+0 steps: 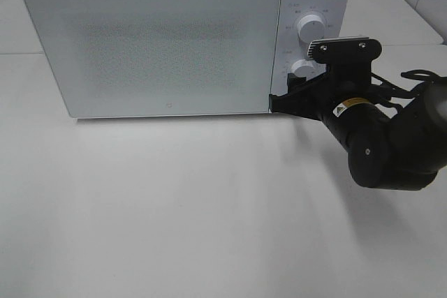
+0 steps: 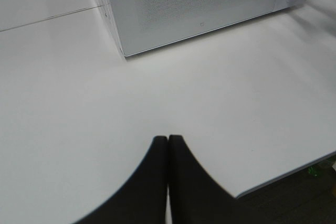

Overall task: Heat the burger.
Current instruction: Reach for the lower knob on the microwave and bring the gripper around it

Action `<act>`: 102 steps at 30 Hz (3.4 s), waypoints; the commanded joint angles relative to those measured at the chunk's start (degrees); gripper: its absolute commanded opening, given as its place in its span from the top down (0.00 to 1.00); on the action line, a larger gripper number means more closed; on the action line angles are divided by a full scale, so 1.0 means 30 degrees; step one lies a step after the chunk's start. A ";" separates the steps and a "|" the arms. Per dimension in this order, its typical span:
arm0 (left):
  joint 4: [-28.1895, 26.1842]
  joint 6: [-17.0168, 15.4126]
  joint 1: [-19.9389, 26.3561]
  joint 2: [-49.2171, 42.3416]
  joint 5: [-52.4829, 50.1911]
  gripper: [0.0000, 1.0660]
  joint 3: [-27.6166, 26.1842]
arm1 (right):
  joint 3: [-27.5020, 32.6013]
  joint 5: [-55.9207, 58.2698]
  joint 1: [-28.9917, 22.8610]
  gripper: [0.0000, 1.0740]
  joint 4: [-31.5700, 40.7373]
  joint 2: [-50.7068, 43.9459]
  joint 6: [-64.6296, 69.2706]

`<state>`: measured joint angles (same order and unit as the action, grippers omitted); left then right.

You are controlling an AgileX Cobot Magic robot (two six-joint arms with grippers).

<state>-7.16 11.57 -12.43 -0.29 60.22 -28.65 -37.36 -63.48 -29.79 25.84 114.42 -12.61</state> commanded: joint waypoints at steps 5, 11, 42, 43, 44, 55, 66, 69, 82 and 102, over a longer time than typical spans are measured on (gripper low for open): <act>-0.0038 -0.0153 0.0038 -0.0382 -0.0267 1.00 0.0038 | -0.0134 -0.0477 0.0000 0.42 -0.0267 -0.0076 0.0057; -0.0038 -0.0153 0.0038 -0.0382 -0.0267 1.00 0.0038 | -0.1089 -0.0306 0.0000 0.42 -0.0363 0.0363 0.0038; -0.0038 -0.0153 0.0038 -0.0363 -0.0267 1.00 0.0038 | -0.1681 -0.2254 0.0000 0.50 -0.0306 0.1413 -0.0038; -0.0038 -0.0153 0.0038 -0.0363 -0.0267 1.00 0.0038 | -0.1681 -0.2273 0.0000 0.51 -0.0306 0.1413 -0.0038; -0.0038 -0.0153 0.0038 -0.0363 -0.0267 1.00 0.0038 | -0.1681 -0.2273 0.0000 0.51 -0.0306 0.1413 -0.0038; -0.0038 -0.0153 0.0038 -0.0363 -0.0267 1.00 0.0038 | -0.1681 -0.2712 0.0000 0.74 -0.0306 0.1413 -0.0038; -0.0038 -0.0153 0.0038 -0.0363 -0.0267 1.00 0.0038 | -0.1681 -0.2731 0.0000 1.00 -0.0267 0.0859 0.1203; -0.0038 -0.0153 0.0038 -0.0363 -0.0267 1.00 0.0038 | -0.1681 -0.2731 0.0000 1.00 -0.0248 0.0611 0.2387; -0.0038 -0.0153 0.0038 -0.0363 -0.0267 1.00 0.0038 | -0.1662 -0.2349 0.0000 1.00 -0.0248 0.0535 1.4725; -0.0038 -0.0153 0.0038 -0.0363 -0.0267 1.00 0.0038 | -0.1662 -0.3151 0.0000 1.00 -0.0325 0.0535 2.9335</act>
<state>-7.16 11.57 -12.43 -0.29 60.16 -28.65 -41.25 -65.89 -29.85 26.13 117.80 74.03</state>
